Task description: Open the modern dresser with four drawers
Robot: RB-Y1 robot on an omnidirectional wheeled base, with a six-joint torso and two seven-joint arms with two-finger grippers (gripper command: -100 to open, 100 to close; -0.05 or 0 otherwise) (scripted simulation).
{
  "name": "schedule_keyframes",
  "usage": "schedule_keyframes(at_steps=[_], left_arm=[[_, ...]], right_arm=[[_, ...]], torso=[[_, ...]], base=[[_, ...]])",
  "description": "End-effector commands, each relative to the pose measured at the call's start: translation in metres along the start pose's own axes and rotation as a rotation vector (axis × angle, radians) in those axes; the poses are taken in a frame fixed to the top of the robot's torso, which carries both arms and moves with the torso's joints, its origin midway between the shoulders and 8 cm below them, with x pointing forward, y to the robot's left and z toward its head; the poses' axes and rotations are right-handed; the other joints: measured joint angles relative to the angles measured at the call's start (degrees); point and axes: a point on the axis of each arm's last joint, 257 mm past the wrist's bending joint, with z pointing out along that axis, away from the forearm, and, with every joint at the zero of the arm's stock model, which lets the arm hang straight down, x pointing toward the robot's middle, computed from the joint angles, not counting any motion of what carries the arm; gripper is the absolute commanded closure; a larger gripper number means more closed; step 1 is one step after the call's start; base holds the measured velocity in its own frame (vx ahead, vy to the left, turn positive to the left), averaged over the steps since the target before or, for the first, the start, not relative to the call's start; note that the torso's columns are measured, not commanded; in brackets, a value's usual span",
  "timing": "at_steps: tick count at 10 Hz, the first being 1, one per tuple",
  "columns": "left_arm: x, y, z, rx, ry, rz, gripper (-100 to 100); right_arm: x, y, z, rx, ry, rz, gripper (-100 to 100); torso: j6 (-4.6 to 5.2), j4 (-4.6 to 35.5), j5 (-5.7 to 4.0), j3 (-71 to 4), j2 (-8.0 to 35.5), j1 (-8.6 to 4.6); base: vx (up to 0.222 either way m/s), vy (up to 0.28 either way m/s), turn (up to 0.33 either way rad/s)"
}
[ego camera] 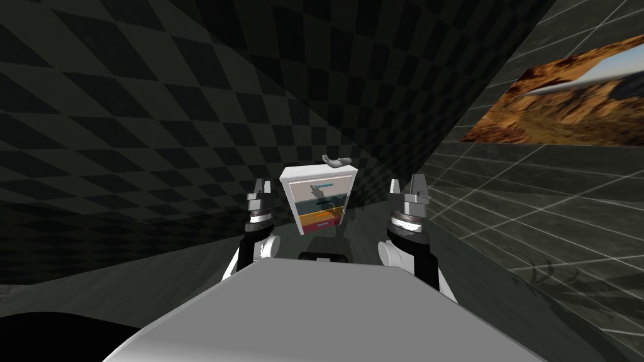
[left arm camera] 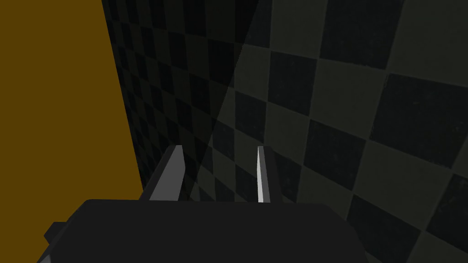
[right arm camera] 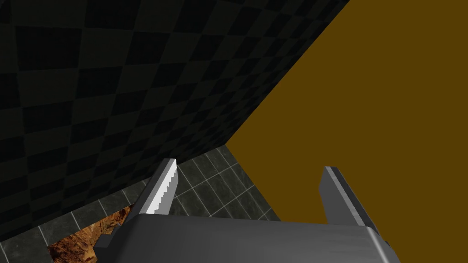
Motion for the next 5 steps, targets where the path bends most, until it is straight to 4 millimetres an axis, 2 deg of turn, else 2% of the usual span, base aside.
schedule_keyframes(at_steps=[1, 2, 3, 5], left_arm=[[0.0, 0.0, 0.0, 0.0, 0.0, 0.0, 0], [0.0, 0.0, 0.0, 0.0, 0.0, 0.0, 0], [0.003, 0.0019, 0.0005, -0.006, 0.032, 0.01, -100], [0.0064, 0.0067, 0.0012, -0.022, 0.074, 0.023, -100]], right_arm=[[0.0, 0.0, 0.0, 0.0, 0.0, 0.0, 0], [0.0, 0.0, 0.0, 0.0, 0.0, 0.0, 0], [0.0, 0.0, 0.0, 0.0, 0.0, 0.0, 0], [0.0, -0.0002, -0.0001, 0.001, 0.0, 0.0, 0]], torso=[[0.0, 4.23, 0.0, -8.46, 4.23, 0.0], [0.0, 8.46, 0.0, -16.91, 8.46, 0.0], [0.0, 12.69, 0.0, -25.38, 12.69, 0.0], [0.0, 15.12, -0.01, -30.47, 15.11, -0.06]], base=[[0.0, 0.0, 0.0], [0.0, 0.0, 0.0], [0.016, -0.01, 0.009], [0.022, -0.035, 0.019]])
